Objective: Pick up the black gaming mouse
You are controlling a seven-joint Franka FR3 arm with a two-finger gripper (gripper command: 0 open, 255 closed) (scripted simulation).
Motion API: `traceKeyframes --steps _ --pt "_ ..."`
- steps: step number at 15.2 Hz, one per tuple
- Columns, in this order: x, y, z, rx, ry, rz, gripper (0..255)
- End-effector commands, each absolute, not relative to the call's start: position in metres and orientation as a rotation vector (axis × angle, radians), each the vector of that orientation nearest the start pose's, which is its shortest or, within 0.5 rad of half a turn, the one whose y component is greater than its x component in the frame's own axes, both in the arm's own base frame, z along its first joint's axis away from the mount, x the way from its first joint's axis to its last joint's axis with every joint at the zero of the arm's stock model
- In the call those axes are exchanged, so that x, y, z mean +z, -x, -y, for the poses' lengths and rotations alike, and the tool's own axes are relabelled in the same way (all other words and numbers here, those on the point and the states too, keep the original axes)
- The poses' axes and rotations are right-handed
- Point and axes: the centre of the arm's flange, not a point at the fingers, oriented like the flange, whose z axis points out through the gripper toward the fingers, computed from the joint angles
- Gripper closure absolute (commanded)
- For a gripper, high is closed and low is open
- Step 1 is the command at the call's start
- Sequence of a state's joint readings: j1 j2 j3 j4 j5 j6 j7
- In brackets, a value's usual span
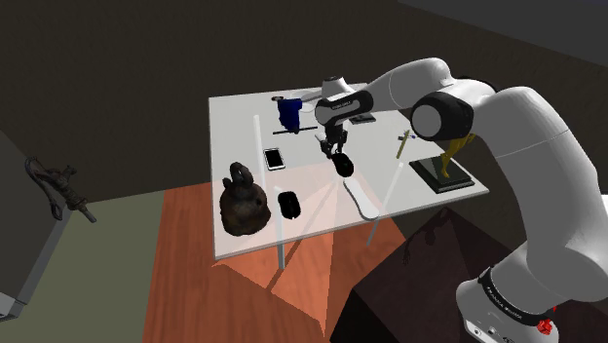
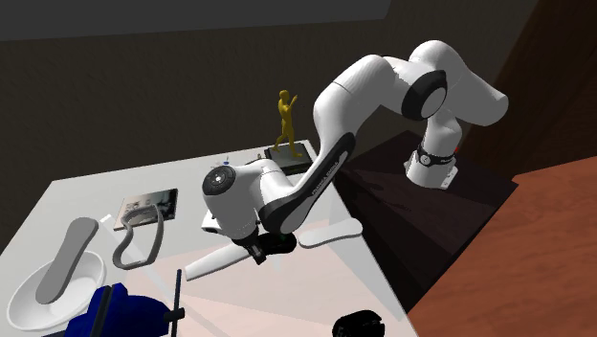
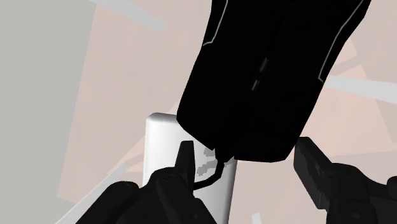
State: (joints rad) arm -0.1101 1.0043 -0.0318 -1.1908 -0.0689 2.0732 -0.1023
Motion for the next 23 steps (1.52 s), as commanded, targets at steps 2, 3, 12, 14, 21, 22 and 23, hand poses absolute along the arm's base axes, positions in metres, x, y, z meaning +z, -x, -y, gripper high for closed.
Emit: traceKeyframes --steps 2,3,12,14,21,22,23 --pt "0.159 -0.738 0.103 0.210 3.205 0.017 255" --pt "0.159 -0.738 0.103 0.210 3.205 0.017 255" --pt "0.180 -0.739 0.102 0.210 3.205 0.017 255" --pt "0.190 -0.739 0.102 0.210 3.205 0.017 255" --pt "0.227 -0.739 0.102 0.210 3.205 0.017 255" --pt "0.232 -0.739 0.102 0.210 3.205 0.017 255" --pt "0.238 -0.739 0.102 0.210 3.205 0.017 255"
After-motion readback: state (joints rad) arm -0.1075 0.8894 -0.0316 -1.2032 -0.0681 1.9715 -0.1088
